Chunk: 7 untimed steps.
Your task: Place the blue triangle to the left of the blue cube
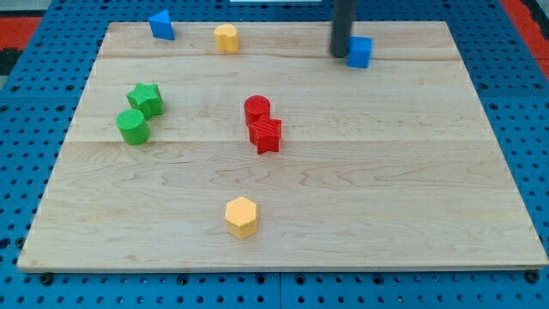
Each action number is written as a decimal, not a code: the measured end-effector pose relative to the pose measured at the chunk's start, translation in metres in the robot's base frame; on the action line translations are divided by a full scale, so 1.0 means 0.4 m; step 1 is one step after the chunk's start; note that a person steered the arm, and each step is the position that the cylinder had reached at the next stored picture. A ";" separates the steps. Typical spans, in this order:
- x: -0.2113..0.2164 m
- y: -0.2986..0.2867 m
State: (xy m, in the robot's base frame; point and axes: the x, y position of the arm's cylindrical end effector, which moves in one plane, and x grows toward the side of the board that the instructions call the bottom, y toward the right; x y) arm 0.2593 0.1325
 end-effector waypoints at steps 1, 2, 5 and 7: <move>-0.010 -0.072; -0.021 -0.375; -0.075 -0.932; -0.171 -0.976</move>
State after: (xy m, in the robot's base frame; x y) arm 0.1909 -0.2580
